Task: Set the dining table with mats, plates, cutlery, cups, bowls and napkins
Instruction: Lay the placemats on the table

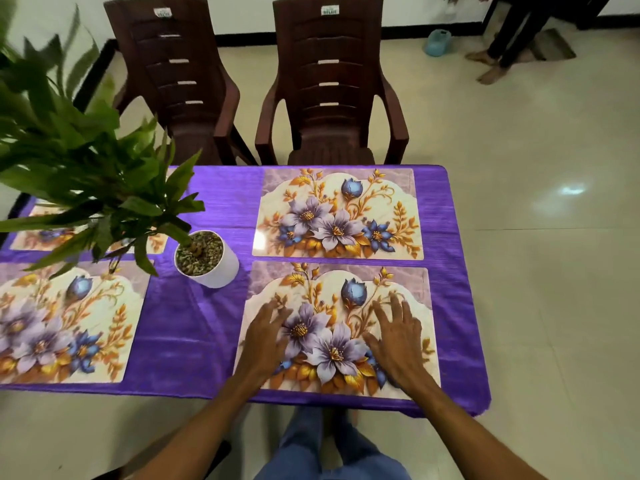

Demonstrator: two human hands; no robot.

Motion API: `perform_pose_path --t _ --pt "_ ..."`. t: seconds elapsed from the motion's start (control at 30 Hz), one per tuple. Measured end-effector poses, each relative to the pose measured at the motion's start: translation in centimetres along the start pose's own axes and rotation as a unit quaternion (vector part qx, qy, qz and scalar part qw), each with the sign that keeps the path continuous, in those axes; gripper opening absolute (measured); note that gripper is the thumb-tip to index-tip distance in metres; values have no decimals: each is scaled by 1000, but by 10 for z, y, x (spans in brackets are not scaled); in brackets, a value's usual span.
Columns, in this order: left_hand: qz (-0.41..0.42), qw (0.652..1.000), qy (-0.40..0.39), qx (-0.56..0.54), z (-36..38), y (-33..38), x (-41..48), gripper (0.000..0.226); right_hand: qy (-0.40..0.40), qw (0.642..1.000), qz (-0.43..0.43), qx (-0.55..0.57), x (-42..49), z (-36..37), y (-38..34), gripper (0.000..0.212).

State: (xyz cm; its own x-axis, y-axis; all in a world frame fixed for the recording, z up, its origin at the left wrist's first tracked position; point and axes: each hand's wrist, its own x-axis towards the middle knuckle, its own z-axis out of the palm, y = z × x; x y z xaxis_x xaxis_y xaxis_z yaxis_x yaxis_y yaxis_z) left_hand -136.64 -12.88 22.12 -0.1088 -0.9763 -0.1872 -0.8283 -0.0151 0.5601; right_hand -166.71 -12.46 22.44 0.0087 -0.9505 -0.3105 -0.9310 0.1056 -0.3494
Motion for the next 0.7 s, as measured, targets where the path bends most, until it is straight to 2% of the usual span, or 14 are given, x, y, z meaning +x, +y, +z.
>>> perform_pose_path --t 0.13,0.27,0.5,0.7 --pt "-8 998 -42 46 11 -8 -17 78 -20 1000 9 -22 -9 11 2 71" --pt "-20 997 -50 58 11 -10 -17 83 -43 998 14 -41 -7 8 -2 70" --pt "-19 999 -26 25 6 1 -23 66 -46 998 9 -32 -9 -2 -7 70" --pt "-13 1000 -2 11 -12 1 -23 63 -32 999 1 -33 -9 -4 -39 72"
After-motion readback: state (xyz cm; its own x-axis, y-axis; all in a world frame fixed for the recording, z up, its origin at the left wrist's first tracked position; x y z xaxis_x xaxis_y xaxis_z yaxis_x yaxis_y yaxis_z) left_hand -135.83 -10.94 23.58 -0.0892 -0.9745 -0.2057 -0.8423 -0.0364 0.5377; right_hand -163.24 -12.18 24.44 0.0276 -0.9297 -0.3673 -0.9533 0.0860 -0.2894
